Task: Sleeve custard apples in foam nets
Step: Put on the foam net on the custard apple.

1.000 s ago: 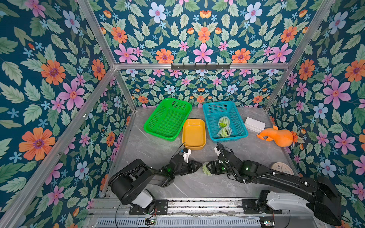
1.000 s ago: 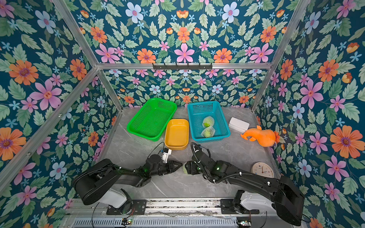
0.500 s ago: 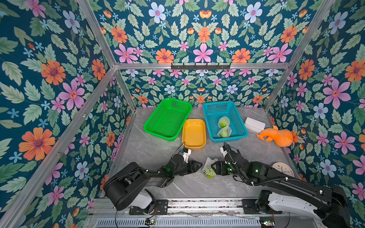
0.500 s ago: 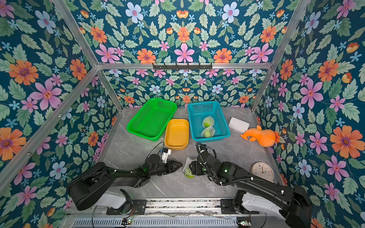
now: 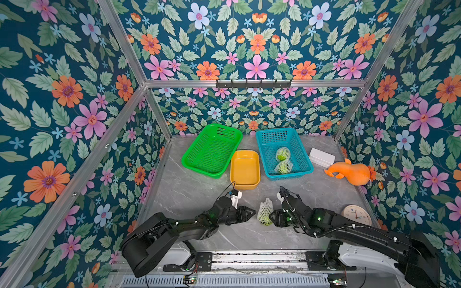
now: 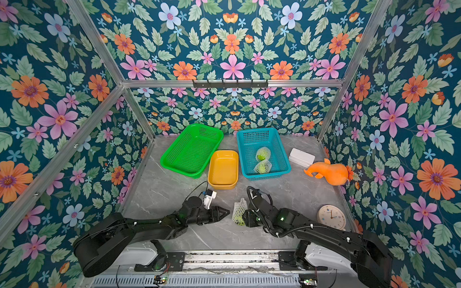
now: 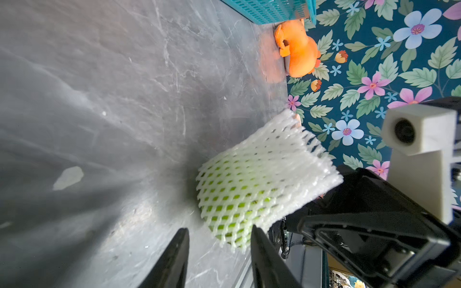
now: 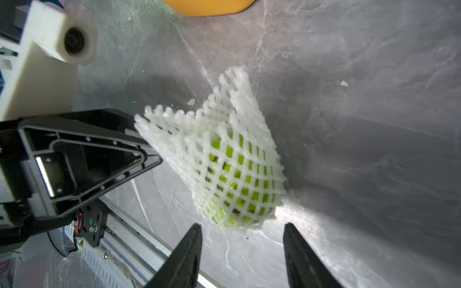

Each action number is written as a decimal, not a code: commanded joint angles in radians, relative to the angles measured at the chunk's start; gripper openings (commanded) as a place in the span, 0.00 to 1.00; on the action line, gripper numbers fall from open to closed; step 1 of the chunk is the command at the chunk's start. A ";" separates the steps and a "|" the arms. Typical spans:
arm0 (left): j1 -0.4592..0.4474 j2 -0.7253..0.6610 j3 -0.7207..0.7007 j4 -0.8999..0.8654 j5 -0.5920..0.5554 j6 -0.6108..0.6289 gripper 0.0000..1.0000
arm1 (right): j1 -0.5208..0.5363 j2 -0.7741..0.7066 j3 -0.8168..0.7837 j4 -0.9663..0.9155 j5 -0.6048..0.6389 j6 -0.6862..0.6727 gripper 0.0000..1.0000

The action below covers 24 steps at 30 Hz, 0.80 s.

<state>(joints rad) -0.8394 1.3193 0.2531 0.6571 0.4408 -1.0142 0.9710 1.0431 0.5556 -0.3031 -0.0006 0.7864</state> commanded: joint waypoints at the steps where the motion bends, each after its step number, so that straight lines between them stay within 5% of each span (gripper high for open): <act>1: 0.000 -0.008 -0.002 -0.011 -0.022 0.016 0.45 | 0.001 0.019 -0.018 0.082 -0.039 0.012 0.54; 24: 0.000 0.014 0.015 -0.006 -0.046 0.035 0.46 | 0.001 0.122 -0.094 0.146 -0.002 0.031 0.48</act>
<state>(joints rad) -0.8394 1.3312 0.2607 0.6342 0.3996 -0.9947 0.9714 1.1572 0.4591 -0.1646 -0.0387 0.7956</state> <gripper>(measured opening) 0.455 0.486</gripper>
